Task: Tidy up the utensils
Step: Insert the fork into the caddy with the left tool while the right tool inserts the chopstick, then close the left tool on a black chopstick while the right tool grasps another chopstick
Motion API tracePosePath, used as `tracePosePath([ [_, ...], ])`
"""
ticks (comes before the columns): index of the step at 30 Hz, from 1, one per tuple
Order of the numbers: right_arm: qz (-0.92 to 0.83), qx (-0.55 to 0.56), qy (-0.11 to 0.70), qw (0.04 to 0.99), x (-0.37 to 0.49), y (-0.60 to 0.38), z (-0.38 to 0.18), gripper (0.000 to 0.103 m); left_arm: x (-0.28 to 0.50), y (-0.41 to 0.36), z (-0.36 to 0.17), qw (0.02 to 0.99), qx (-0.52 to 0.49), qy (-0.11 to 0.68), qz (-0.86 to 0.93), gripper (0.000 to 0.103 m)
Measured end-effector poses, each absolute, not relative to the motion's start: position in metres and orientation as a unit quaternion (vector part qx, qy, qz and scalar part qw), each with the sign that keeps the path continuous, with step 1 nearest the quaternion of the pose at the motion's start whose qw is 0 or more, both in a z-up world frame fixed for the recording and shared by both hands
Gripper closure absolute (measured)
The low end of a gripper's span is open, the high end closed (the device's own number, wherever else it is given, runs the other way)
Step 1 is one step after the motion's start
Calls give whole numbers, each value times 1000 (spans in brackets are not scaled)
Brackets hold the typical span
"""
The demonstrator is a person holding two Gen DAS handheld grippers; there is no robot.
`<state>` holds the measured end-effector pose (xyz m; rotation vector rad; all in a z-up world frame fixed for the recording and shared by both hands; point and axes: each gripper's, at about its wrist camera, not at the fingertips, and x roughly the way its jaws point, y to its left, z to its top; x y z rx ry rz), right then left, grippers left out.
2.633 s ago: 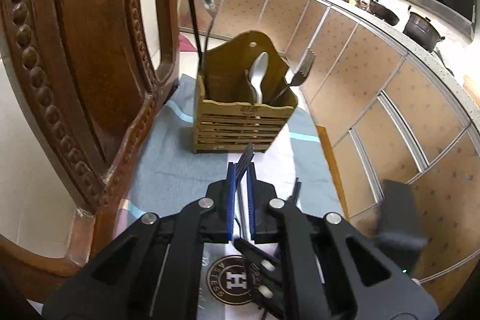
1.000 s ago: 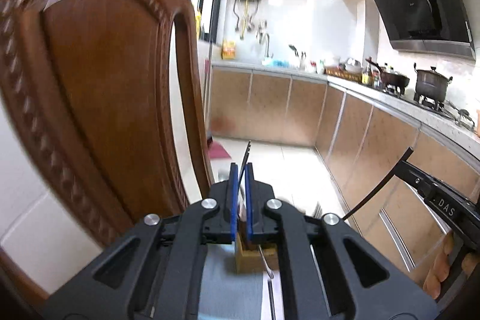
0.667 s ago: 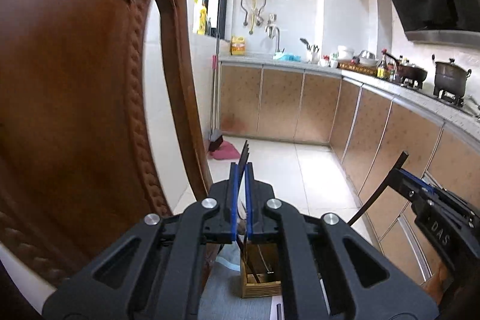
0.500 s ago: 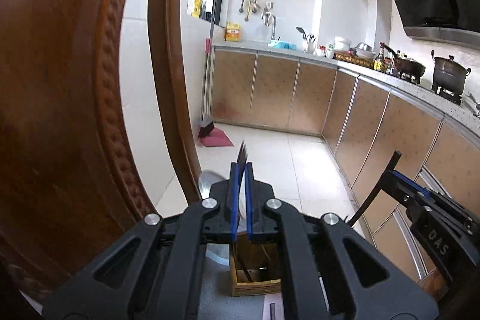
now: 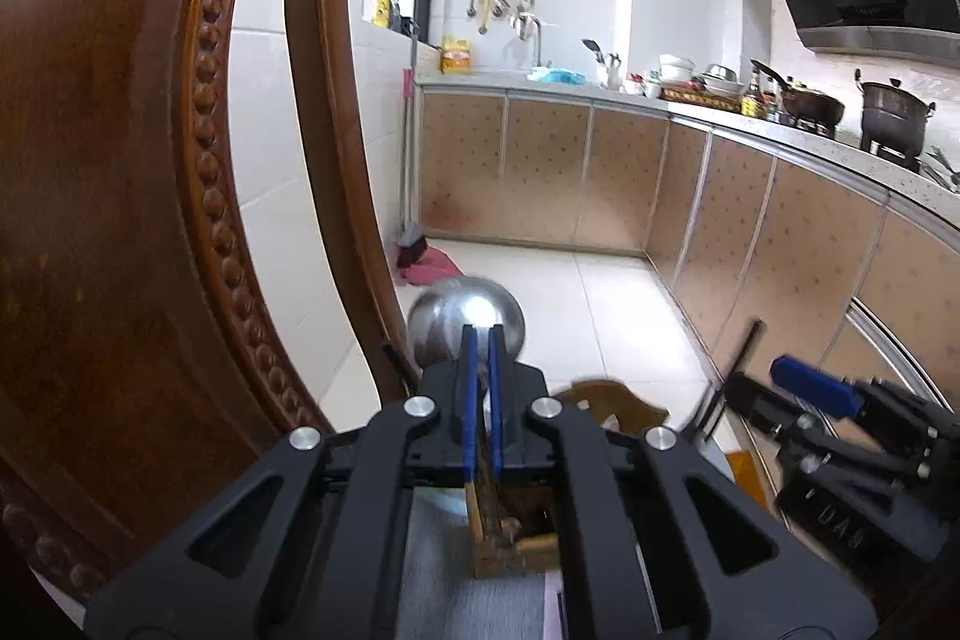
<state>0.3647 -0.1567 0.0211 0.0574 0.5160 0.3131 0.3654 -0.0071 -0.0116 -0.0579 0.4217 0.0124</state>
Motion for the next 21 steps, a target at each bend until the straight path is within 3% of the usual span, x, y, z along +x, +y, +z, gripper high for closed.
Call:
tracePosePath([
  [4,149,49,251,955,337,-182,28,58,337,-2,-24,970,-35,240,-12,96],
  [6,138,53,256,955,318,-198,29,54,319,-1,-34,966,-34,254,-18,82],
  [8,126,49,277,951,300,-214,20,54,301,1,-53,958,-39,282,-38,75],
  [12,98,27,366,925,293,-226,-31,55,295,-14,-103,932,-38,354,-75,75],
  [16,89,74,485,867,319,-234,-100,70,309,-41,-160,900,-10,422,-104,72],
  [21,76,105,566,814,340,-225,-156,73,323,-67,-216,870,22,477,-126,70],
])
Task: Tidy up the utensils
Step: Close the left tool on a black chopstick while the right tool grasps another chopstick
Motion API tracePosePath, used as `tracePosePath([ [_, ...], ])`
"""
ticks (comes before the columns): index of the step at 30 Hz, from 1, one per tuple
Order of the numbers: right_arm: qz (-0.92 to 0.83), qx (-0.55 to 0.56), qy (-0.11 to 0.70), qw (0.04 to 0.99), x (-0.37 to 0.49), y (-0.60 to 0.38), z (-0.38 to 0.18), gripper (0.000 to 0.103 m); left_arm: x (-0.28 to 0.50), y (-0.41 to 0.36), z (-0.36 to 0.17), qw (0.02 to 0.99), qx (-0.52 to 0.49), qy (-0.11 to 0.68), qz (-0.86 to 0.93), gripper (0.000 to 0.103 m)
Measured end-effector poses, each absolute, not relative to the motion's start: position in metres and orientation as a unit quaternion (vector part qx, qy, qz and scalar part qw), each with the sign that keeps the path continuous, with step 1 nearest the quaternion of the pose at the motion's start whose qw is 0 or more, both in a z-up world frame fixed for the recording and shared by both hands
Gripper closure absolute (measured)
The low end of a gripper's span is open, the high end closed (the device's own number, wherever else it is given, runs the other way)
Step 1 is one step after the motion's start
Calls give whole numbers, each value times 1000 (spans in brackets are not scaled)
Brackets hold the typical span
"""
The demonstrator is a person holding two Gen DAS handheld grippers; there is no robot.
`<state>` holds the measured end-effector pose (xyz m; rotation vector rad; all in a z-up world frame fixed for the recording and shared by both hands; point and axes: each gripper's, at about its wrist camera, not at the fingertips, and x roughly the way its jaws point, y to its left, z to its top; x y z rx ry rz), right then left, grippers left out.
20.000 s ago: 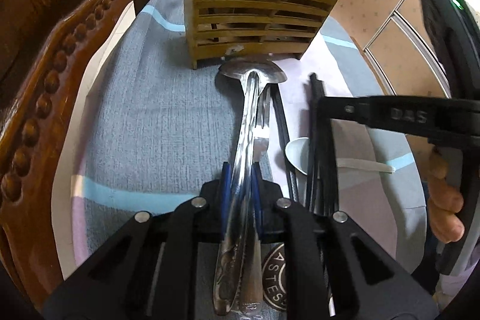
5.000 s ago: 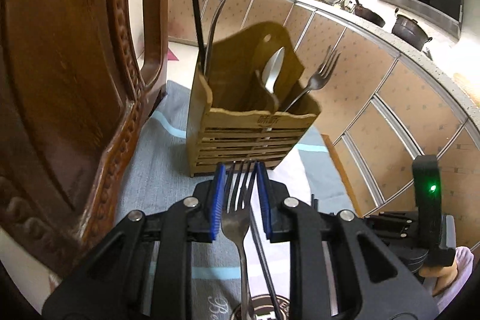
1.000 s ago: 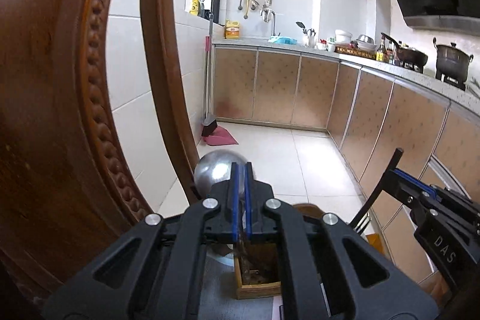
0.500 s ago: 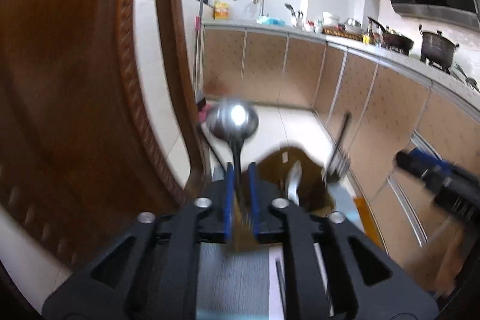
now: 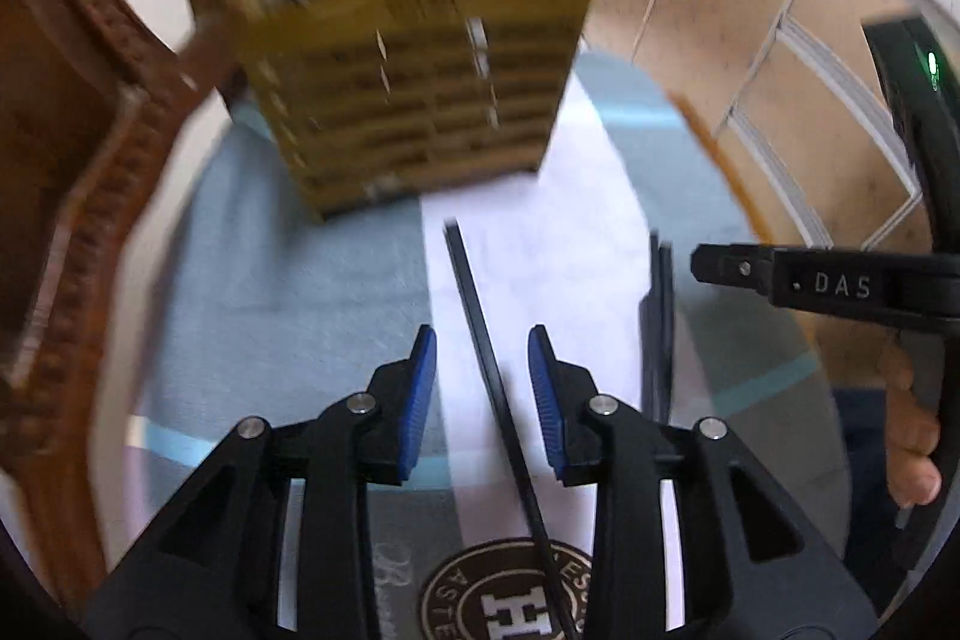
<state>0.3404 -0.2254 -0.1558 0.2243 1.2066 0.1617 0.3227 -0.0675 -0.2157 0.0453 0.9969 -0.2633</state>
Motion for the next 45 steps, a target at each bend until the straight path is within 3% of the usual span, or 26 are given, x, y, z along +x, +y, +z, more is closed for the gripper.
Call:
tracePosePath([
  [5,65,72,582,807,348,-202,-172,75,325,-72,-237,863,28,486,-131,64],
  [10,58,2,577,815,349,-171,-175,82,331,-69,-242,865,35,485,-124,63],
  [17,89,-12,592,801,339,-181,-169,91,331,-39,-239,864,24,493,-96,63],
  [24,71,13,586,807,335,-205,-156,91,328,-21,-238,862,8,501,-77,61],
  [42,108,55,632,765,339,-142,-167,91,330,4,-226,868,-38,490,-73,57],
  [45,110,63,629,767,337,-149,-164,85,335,7,-230,862,-46,499,-71,59],
])
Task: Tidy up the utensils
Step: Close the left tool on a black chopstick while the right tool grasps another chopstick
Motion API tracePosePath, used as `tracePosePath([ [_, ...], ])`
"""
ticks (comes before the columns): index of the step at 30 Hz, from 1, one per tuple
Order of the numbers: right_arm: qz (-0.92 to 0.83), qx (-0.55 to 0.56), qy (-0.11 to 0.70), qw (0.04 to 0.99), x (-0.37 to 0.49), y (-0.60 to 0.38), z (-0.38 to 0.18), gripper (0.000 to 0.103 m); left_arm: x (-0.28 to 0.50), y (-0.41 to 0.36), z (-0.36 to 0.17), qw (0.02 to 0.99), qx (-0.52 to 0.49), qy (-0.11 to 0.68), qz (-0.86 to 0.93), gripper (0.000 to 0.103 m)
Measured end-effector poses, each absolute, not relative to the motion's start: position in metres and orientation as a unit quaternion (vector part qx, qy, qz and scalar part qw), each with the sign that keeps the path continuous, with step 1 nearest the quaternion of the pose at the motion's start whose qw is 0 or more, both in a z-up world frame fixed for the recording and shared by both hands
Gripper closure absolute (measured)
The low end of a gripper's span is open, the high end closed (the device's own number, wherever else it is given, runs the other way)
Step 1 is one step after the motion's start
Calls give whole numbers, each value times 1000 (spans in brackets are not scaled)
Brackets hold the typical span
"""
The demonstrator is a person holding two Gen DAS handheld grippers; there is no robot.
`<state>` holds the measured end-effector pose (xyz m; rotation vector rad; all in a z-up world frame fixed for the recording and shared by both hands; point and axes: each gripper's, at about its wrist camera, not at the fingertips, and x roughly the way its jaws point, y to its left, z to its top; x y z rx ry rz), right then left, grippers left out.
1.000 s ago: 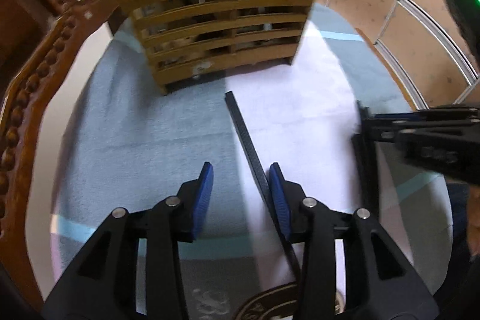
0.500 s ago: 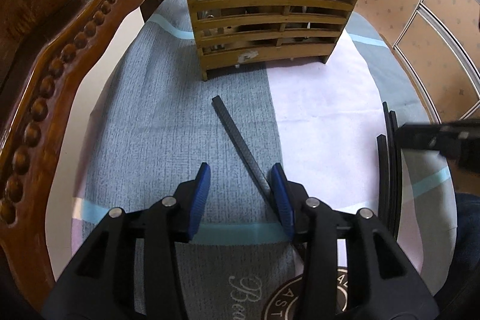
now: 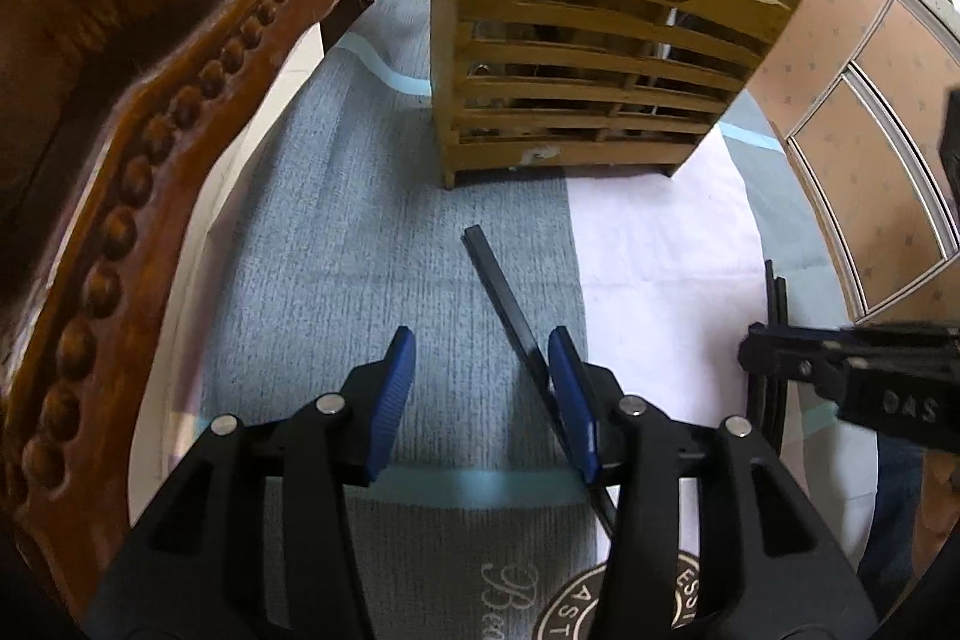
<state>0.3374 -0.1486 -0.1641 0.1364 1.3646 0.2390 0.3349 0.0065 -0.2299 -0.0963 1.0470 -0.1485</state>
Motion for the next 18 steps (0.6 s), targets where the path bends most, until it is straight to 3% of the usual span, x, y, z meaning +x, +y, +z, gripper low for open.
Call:
tracePosePath([
  [4,117,79,630,763,339,-156,-164,81,352,5,-233,855,-64,508,-80,60],
  [14,105,87,642,754,366,-176,-174,81,371,-24,-236,868,42,487,-87,85],
  [18,105,81,644,754,372,-175,-175,81,365,-32,-237,859,33,496,-124,87],
])
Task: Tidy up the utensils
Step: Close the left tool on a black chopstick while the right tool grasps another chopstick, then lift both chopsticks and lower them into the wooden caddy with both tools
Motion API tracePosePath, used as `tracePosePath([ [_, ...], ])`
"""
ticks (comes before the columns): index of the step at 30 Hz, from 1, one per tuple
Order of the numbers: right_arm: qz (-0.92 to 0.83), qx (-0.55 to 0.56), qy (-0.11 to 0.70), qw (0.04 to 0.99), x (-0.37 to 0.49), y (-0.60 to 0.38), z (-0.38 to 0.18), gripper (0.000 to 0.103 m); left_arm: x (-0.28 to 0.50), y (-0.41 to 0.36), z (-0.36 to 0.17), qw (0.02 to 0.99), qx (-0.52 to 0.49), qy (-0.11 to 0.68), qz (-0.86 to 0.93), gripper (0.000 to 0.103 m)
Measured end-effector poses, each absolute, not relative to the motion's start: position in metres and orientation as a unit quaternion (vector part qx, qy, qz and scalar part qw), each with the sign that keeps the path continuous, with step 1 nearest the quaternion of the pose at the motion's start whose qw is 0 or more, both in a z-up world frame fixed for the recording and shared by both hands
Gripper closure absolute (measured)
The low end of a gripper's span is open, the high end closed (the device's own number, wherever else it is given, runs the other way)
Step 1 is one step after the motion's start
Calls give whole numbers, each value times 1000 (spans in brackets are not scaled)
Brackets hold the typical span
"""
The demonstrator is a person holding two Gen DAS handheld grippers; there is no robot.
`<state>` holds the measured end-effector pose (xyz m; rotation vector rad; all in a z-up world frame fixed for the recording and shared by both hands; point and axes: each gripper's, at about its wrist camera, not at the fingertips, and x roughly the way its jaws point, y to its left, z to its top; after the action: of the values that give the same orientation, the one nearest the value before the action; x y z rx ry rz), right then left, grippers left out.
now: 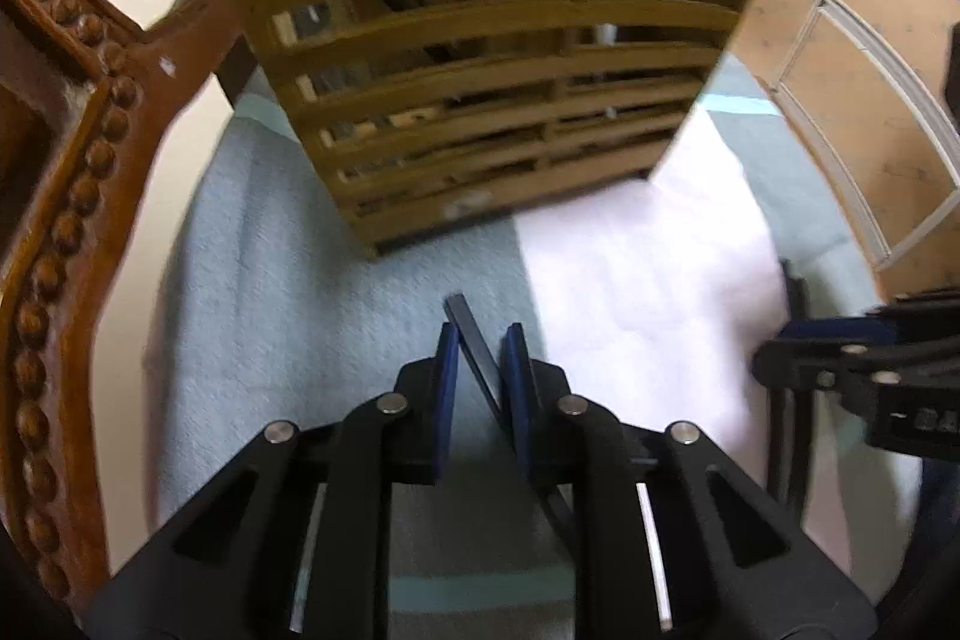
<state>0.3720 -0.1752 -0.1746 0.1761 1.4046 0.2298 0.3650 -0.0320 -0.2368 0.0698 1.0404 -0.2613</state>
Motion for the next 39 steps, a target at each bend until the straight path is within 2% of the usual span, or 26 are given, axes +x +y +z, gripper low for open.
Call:
tracePosePath([
  [5,132,54,632,762,365,-159,-172,79,348,-23,-238,822,-53,529,-206,87],
  [9,118,34,624,772,359,-154,-169,79,348,-24,-235,837,-33,520,-167,85],
  [11,115,36,630,767,352,-150,-168,73,347,-31,-233,844,-12,513,-153,78],
  [14,107,13,627,771,345,-145,-168,73,354,-47,-235,852,35,508,-122,72],
  [20,89,-19,619,780,338,-111,-172,73,362,-66,-231,853,49,510,-101,69],
  [22,89,-30,617,781,337,-104,-172,73,363,-70,-231,853,49,510,-101,74],
  [23,89,-36,615,783,336,-101,-172,74,361,-73,-230,854,48,509,-100,86],
  [24,90,-40,613,784,336,-99,-171,75,361,-73,-229,853,48,509,-102,93],
  [26,82,-45,606,790,330,-87,-177,87,371,-62,-223,852,37,511,-103,94],
  [30,96,6,606,789,323,-109,-167,89,367,-47,-217,863,27,496,-92,96],
  [33,115,49,592,797,319,-114,-150,90,355,-33,-191,880,4,466,-91,96],
  [39,136,45,527,838,296,-114,-82,92,316,-18,-126,913,-30,399,-83,96],
])
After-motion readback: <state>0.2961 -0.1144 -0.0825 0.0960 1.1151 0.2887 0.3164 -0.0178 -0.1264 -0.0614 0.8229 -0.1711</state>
